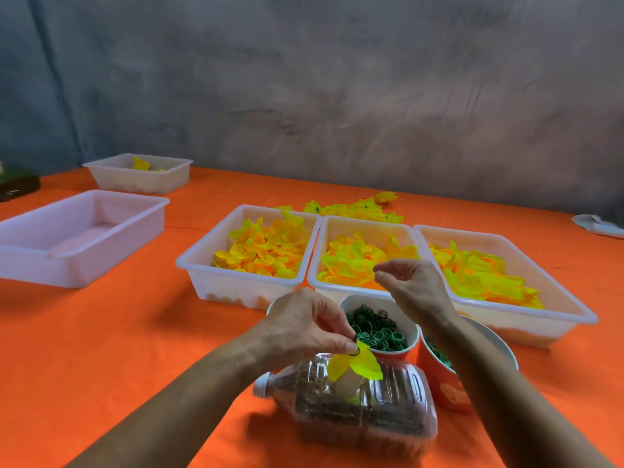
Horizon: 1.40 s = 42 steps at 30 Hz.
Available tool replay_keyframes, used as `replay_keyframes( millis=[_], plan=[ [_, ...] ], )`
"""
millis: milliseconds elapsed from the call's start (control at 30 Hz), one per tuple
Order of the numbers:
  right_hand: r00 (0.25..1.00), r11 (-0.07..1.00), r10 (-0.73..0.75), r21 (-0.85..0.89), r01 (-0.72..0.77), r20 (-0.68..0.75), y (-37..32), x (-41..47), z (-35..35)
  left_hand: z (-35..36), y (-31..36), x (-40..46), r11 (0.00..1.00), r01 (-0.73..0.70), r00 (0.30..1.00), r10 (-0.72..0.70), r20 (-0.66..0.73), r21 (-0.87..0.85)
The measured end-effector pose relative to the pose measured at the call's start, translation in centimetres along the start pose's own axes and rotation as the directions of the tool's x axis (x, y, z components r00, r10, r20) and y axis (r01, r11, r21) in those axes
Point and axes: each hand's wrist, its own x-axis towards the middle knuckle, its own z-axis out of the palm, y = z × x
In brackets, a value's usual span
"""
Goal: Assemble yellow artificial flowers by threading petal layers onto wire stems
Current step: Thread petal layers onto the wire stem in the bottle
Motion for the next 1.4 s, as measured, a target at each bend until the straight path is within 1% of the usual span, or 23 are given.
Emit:
replay_keyframes(
  millis=[133,233,367,433,500,600,667,733,833,1033,1100,1233,1333,1400],
  plan=[
    [0.999,0.994,0.052,-0.094,-0.051,0.009,1.6,2.0,0.8,-0.1,-0.1,0.0,0.999,-0.035,0.999,0.036,0.042,-0.017],
    [0.996,0.983,0.089,-0.166,-0.084,0.023,2.9,2.4,0.9,-0.2,0.0,0.2,0.999,-0.034,0.999,0.035,0.032,-0.028],
    [0.996,0.985,0.084,-0.154,-0.082,0.002,3.5,1.9,0.5,-0.3,-0.1,0.3,0.996,-0.095,0.995,0.094,0.027,0.005],
    [0.998,0.996,0.059,-0.063,-0.058,0.013,3.0,0.9,0.2,-0.3,-0.2,0.4,0.994,-0.111,0.994,0.111,0.02,0.015],
    [0.997,0.995,0.026,0.094,-0.032,0.068,1.9,-0.8,-0.2,-0.3,-0.4,0.4,0.992,-0.122,0.993,0.122,0.006,0.022],
    [0.974,0.966,-0.047,0.258,-0.012,0.222,0.2,-3.8,-1.0,0.0,-0.5,0.3,0.993,-0.119,0.993,0.119,-0.011,0.019],
    [0.942,0.933,-0.083,0.356,-0.041,0.325,-0.4,-5.6,-1.4,0.0,-0.5,0.3,0.994,-0.109,0.994,0.109,-0.013,0.018],
    [0.92,0.913,-0.086,0.4,-0.081,0.383,-0.8,-7.0,-1.6,0.0,-0.5,0.2,0.995,-0.093,0.996,0.094,-0.013,0.022],
    [0.916,0.932,-0.092,0.357,-0.059,0.391,-0.9,-8.1,-1.6,0.0,-0.2,0.0,0.997,-0.067,0.998,0.067,-0.011,0.03],
    [0.948,0.959,-0.054,0.282,-0.039,0.313,-1.2,-8.6,-1.1,0.0,0.2,-0.1,0.999,-0.044,0.999,0.044,0.011,0.031],
    [0.95,0.971,-0.075,0.24,0.0,0.304,-1.1,-8.6,-1.0,0.0,0.2,-0.2,0.999,-0.042,0.999,0.041,0.017,0.023],
    [0.958,0.97,-0.105,0.241,0.038,0.269,-0.9,-8.7,-0.7,-0.1,0.1,-0.2,0.999,-0.05,0.999,0.05,0.022,0.012],
    [0.965,0.978,-0.166,0.16,0.135,0.202,-0.6,-8.5,-0.6,-0.1,0.2,0.0,0.998,-0.054,0.998,0.054,0.026,0.013],
    [0.956,0.979,-0.191,0.115,0.169,0.222,-0.6,-8.3,-0.7,-0.1,0.3,0.0,0.999,-0.052,0.998,0.052,0.029,0.009]
  ],
)
